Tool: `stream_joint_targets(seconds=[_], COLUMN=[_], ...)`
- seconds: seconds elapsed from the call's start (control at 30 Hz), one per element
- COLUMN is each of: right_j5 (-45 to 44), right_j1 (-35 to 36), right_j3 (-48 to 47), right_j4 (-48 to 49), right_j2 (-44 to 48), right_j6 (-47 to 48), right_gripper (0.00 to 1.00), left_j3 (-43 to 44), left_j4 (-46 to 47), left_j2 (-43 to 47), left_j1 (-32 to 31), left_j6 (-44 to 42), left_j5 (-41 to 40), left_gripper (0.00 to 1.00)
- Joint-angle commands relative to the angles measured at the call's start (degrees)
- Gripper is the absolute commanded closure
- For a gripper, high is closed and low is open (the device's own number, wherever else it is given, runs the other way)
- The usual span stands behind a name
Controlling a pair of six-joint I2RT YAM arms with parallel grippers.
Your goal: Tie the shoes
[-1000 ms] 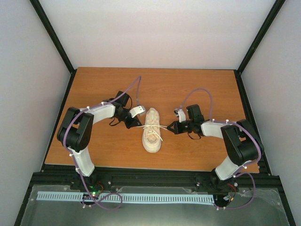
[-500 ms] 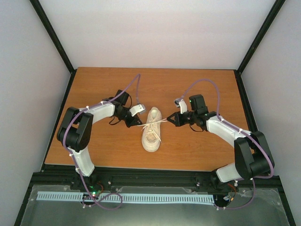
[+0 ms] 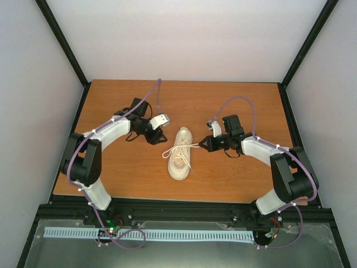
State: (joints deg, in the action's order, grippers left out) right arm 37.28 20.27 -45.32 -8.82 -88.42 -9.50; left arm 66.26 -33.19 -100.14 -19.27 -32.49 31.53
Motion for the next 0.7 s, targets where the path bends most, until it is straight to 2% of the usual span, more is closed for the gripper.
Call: stream_joint_targets(seconds=[0.0,0.1,0.13,0.2,0.33,0.5,0.67], right_j5=[-0.3,-0.6,-0.6,-0.6,-0.5,-0.8,-1.1], right_j1=[-0.6,-0.7,-0.6,-0.6,-0.6,-0.6,-0.6], right_j3=[0.1,0.4,0.4,0.3,0.2,0.0,-0.1], right_j4=[1.8,2.1,2.2,2.4,2.6,2.5,2.5], right_j2=[-0.9,-1.1,-1.2,-1.5,-1.8,-1.9,-2.2], right_j6=[-0.2,-0.2,-0.3,-0.4,-0.7,-1.1,-1.1], right_gripper=[0.97,0.97,0.97,0.97,0.97,0.97,0.97], left_j3=[3.3,0.4,-1.4,-4.7,-8.0,-8.1,-6.5], left_j4=[-3.7,-7.7,-9.4,-12.6,-17.8,-15.5,-13.2], left_j2=[7.0,10.3,11.1,11.8,9.1,4.0,-1.2], left_j1=[0.4,-1.3,-2.6,-5.8,-9.0,-10.1,-11.0], left_j6=[-3.0,-4.6,-6.4,-10.5,-17.2,-19.8,-21.2], left_j5=[3.0,4.5,4.6,3.9,0.3,-6.4,-8.9], left_gripper=[0.47,0.8,0.85,0.89,0.9,0.83,0.77])
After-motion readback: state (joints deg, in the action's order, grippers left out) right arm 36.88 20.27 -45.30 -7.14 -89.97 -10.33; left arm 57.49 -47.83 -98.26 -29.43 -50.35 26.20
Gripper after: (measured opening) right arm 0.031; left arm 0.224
